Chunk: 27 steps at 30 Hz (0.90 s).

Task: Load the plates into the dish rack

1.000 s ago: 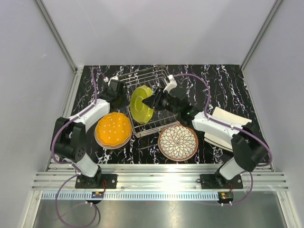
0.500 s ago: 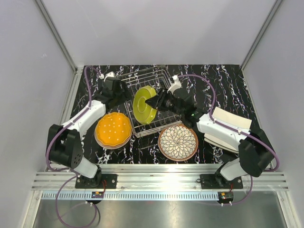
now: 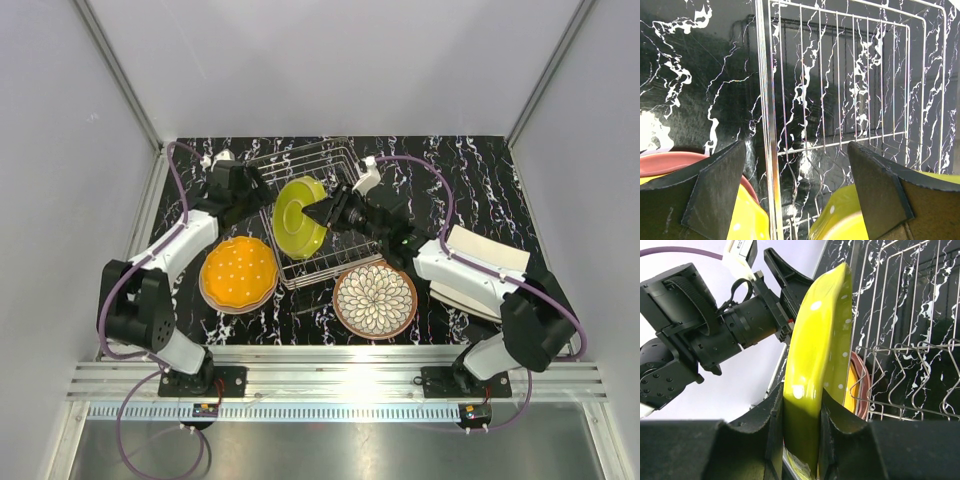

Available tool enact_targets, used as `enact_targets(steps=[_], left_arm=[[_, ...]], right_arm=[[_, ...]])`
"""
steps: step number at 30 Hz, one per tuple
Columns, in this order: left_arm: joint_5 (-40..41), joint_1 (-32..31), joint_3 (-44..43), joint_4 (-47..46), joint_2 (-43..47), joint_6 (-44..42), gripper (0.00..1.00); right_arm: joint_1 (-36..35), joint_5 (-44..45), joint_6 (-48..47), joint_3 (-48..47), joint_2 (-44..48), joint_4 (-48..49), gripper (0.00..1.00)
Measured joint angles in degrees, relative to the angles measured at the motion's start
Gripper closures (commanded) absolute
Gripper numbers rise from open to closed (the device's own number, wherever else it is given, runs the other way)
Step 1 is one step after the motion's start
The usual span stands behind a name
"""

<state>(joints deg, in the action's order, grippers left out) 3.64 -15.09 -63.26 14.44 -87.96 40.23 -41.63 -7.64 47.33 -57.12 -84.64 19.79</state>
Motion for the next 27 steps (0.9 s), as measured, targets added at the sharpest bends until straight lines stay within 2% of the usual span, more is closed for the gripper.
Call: enact_targets(steps=[3, 14, 27], left_arm=[[-0.55, 0.22, 0.00, -0.72, -0.90, 0.72, 0.15], [-3.13, 0.22, 0.00, -3.23, -2.27, 2.58, 0.32], [-3.08, 0.15, 0.00, -3.61, -2.54, 2.73, 0.33]], right_arm=[[0.00, 0.00, 0.07, 0.00, -1.03, 0.39, 1.00], [0.17, -0.61, 0.70, 0.00, -4.48, 2.27, 1.00], [0.17, -0.61, 0.50, -0.02, -4.46, 2.45, 1.00]])
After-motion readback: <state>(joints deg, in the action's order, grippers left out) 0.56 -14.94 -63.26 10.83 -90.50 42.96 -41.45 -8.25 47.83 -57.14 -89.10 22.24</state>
